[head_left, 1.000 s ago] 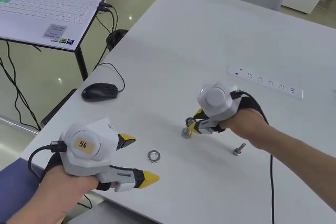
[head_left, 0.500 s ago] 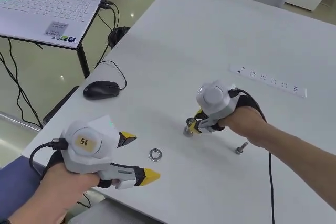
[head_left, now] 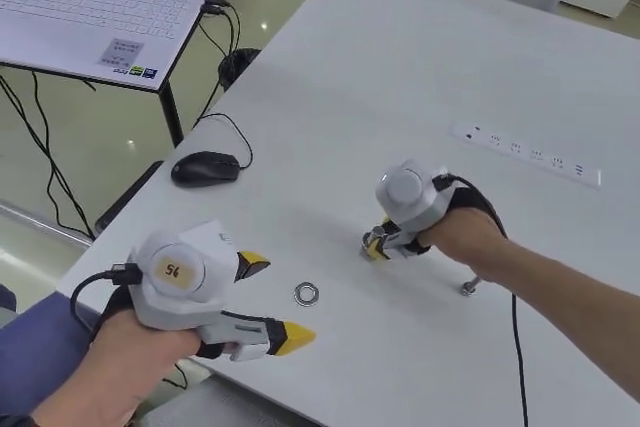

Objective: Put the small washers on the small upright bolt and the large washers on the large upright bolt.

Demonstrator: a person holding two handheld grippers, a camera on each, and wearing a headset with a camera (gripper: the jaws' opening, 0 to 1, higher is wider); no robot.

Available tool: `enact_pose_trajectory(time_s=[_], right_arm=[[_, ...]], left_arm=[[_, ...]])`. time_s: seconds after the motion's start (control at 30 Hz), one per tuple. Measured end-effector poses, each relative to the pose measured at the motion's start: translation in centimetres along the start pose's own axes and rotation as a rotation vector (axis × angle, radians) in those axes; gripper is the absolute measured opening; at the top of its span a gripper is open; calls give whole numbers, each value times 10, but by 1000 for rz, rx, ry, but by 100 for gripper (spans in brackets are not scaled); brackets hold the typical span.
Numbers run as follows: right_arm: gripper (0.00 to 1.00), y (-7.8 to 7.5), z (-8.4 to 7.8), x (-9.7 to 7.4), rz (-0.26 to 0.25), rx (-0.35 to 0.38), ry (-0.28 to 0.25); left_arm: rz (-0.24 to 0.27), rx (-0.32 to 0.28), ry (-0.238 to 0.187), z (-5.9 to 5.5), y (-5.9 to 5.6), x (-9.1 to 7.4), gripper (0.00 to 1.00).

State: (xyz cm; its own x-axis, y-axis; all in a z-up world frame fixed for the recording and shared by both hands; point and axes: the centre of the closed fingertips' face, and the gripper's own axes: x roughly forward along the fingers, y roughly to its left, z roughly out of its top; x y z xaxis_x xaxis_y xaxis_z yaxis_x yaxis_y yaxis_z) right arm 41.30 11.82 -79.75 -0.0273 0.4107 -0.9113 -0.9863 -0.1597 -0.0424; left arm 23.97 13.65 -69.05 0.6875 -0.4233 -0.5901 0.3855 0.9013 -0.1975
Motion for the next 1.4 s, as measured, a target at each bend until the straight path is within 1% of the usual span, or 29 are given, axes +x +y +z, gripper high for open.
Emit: enact_pose_trajectory(time_s=[0.37, 0.4, 0.43, 0.63, 0.77, 0.83, 0.93, 1.07, 1.27, 1.4], right_arm=[[24, 2, -7, 11, 16, 36, 17], [24, 2, -8, 11, 12, 34, 14], [24, 2, -7, 11, 15, 43, 12], [25, 2, -8, 10, 26, 41, 8], [28, 3, -8, 4, 26, 43, -1], [28, 1, -9, 1, 19, 45, -7], [30, -2, -8, -8, 8, 55, -28], [30, -2, -10, -18, -4, 55, -43], [31, 3, -16, -29, -15, 56, -61], [31, 10, -22, -36, -17, 54, -70]], left_arm=[[5, 0, 1, 1, 0, -1, 65], [5, 0, 1, 1, -1, -1, 65], [5, 0, 1, 2, -1, -2, 65], [3, 8, 3, 5, -2, -1, 65], [2, 13, 2, 6, -3, 0, 65], [0, 14, 1, 6, -4, 0, 65], [-1, 18, 3, 6, -5, 0, 65], [-2, 22, 3, 7, -5, 0, 65], [-6, 29, 1, 8, -4, 1, 65], [-13, 39, 4, 9, -5, 2, 65]])
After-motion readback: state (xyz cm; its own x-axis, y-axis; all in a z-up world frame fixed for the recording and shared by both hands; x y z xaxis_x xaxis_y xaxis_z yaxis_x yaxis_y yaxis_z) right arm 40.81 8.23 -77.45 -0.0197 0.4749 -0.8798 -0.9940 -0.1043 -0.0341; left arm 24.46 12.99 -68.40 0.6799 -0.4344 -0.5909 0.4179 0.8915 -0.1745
